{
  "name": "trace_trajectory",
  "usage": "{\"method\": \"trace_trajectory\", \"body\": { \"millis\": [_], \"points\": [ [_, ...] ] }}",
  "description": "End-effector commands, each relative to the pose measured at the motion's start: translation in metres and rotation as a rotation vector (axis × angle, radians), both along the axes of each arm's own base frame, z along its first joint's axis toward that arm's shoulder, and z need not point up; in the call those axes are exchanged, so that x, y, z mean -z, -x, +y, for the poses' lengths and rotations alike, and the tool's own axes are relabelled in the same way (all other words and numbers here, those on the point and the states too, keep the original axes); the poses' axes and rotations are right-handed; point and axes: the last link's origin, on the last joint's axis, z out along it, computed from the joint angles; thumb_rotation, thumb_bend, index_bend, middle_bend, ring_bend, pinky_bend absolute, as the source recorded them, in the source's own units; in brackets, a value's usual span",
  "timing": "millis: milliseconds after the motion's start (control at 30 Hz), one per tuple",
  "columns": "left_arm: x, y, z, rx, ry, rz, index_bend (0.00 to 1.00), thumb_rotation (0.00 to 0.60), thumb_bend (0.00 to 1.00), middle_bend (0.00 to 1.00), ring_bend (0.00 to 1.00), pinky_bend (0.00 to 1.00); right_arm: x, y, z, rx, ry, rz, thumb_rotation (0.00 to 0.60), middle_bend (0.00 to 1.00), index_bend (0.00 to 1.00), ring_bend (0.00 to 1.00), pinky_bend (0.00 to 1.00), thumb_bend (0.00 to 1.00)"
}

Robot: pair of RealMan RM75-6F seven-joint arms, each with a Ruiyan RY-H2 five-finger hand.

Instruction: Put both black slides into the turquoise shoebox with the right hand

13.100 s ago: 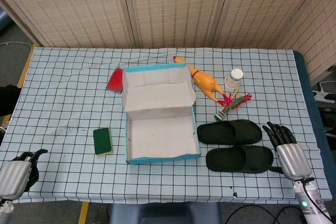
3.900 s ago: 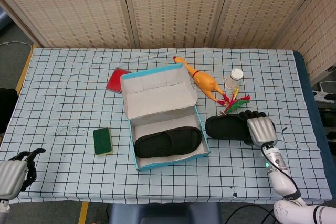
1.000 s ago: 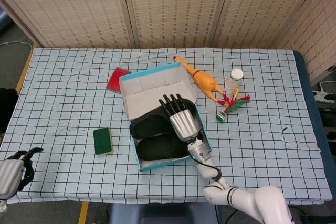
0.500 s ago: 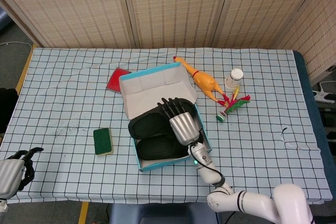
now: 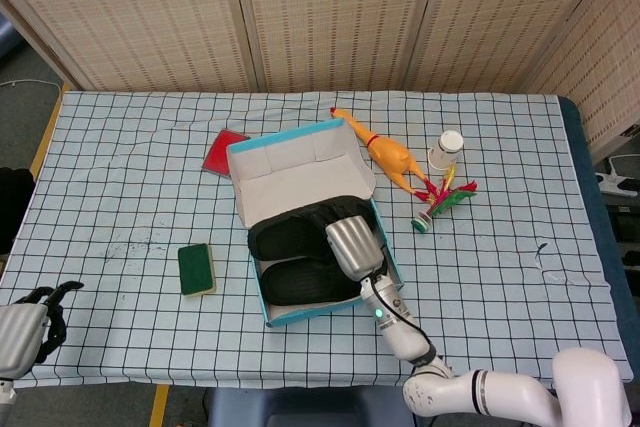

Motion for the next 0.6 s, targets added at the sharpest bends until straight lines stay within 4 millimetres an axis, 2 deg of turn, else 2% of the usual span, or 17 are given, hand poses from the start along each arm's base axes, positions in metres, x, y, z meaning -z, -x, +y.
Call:
{"method": "trace_trajectory", "body": {
  "millis": [33, 267, 600],
  "points": [
    [0.0, 0.0, 0.0, -0.002, 0.0, -0.001, 0.26, 0.6, 0.53, 0.24, 0.31, 0.53, 0.006, -0.001, -0.002, -0.004, 0.024, 0.011, 0.6, 0.5, 0.51, 0.37, 0.53, 0.1],
    [0.0, 0.0, 0.0, 0.002, 0.004, 0.0, 0.26, 0.6, 0.53, 0.24, 0.32, 0.53, 0.026, 0.002, -0.007, -0.008, 0.051, 0.048, 0.6, 0.62, 0.69, 0.51, 0.67, 0.21],
    [-0.001, 0.0, 0.0, 0.002, 0.002, -0.004, 0.26, 0.6, 0.53, 0.24, 0.32, 0.53, 0.047, 0.011, -0.007, -0.016, 0.059, 0.131, 0.6, 0.65, 0.73, 0.54, 0.69, 0.25]
  ]
}}
